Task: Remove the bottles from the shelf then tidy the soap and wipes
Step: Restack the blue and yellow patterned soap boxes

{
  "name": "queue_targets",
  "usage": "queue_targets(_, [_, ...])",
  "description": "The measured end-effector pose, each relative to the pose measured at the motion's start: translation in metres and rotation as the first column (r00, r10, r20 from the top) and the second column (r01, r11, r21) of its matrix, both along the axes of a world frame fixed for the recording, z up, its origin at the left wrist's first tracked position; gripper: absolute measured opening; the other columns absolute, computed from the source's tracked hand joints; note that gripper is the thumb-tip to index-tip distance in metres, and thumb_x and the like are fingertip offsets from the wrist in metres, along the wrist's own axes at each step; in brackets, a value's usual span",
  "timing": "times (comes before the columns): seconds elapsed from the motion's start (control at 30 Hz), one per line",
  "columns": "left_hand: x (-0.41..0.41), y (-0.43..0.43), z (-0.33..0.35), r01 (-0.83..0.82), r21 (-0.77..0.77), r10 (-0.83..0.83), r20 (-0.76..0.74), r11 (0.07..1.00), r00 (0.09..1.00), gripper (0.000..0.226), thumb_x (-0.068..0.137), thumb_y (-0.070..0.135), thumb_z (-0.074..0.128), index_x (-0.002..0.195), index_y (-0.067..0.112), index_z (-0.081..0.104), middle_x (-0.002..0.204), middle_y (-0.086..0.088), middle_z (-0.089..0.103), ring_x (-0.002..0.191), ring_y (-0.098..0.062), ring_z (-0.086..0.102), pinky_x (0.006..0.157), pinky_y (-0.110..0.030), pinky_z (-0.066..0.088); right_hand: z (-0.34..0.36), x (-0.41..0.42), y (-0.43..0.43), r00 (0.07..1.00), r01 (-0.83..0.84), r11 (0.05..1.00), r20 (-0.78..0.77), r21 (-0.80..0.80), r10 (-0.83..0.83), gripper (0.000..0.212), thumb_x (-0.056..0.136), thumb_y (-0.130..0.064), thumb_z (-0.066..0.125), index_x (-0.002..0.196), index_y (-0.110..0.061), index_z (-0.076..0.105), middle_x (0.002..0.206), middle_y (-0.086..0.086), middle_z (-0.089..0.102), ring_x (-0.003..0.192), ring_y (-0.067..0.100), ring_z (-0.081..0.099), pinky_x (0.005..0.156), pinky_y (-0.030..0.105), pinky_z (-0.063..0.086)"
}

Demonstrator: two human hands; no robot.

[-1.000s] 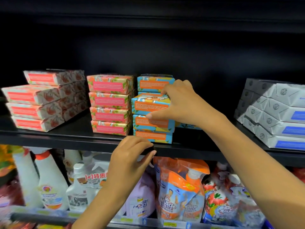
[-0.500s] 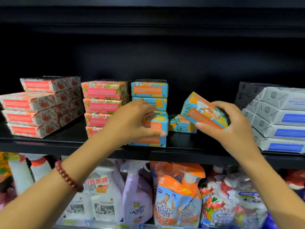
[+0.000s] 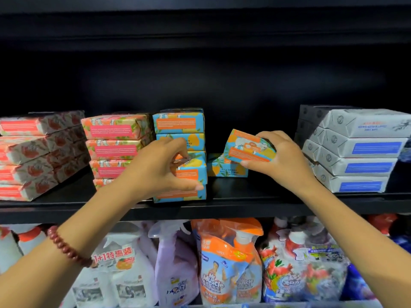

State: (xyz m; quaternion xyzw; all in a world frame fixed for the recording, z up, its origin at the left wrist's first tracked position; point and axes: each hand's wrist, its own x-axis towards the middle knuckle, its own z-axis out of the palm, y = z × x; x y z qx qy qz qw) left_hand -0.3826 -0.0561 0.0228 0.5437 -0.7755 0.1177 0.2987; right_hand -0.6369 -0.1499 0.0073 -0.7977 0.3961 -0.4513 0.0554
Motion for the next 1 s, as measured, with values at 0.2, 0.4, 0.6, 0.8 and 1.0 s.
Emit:
queue_targets(0.2, [-0.004,0.004,0.001,-0.036,-0.085,0.038,0.022,0.996,0.999,0.069,0.049,0.071,0.073,0.089,0.023,0.043,0.08,0.004,0.056,0.068,-0.018,0.051,0.055,-0.031,0.042,0.014,0.025,-0.027,0.983,-0.023,0.998,-0.178,0.06,0.033,0.06,0.068,-0.042,0.079,0.117,-0.017,0.055,0.103,-0.002,0.044,0.104,0.015,0.043,0.082,0.026,0.037])
queue_targets(0.4, [0.001,0.021,0.0,0.046,-0.296,-0.068,-0.062,0.954,0.996,0.072,0.057,0.07,0.064,0.102,0.014,0.062,0.096,0.009,0.061,0.086,-0.01,0.058,0.071,-0.026,0.048,0.01,0.037,-0.04,0.96,-0.027,0.987,-0.27,0.156,0.069,0.071,0.073,-0.043,0.076,0.132,-0.012,0.049,0.111,0.003,0.046,0.11,0.02,0.046,0.091,0.03,0.043])
queue_targets(0.6, [0.001,0.027,-0.006,0.051,-0.328,-0.077,-0.068,0.943,0.995,0.072,0.058,0.066,0.068,0.104,0.01,0.068,0.103,0.005,0.063,0.095,-0.008,0.058,0.082,-0.025,0.047,0.014,0.038,-0.042,0.95,-0.049,0.975,-0.291,0.218,0.113,0.076,0.075,-0.039,0.075,0.138,-0.009,0.044,0.124,0.009,0.046,0.115,0.019,0.045,0.088,0.02,0.036])
queue_targets(0.8, [-0.011,0.023,-0.006,0.066,-0.319,-0.095,-0.076,0.946,0.993,0.07,0.059,0.066,0.067,0.102,0.01,0.069,0.101,0.008,0.062,0.095,-0.005,0.057,0.082,-0.015,0.043,0.013,0.034,-0.033,0.965,0.01,0.982,-0.261,0.19,0.04,0.083,0.075,-0.041,0.074,0.142,-0.013,0.036,0.13,0.006,0.042,0.124,0.018,0.033,0.096,0.023,0.03])
queue_targets(1.0, [-0.047,0.004,0.004,0.155,-0.3,-0.174,-0.036,0.941,0.984,0.066,0.061,0.061,0.073,0.103,0.011,0.07,0.102,0.001,0.067,0.093,-0.009,0.06,0.08,-0.025,0.048,-0.007,-0.015,0.019,0.992,-0.067,0.995,-0.1,0.067,0.074,0.049,0.075,-0.037,0.074,0.119,-0.019,0.062,0.108,-0.013,0.054,0.105,-0.001,0.049,0.089,0.016,0.039])
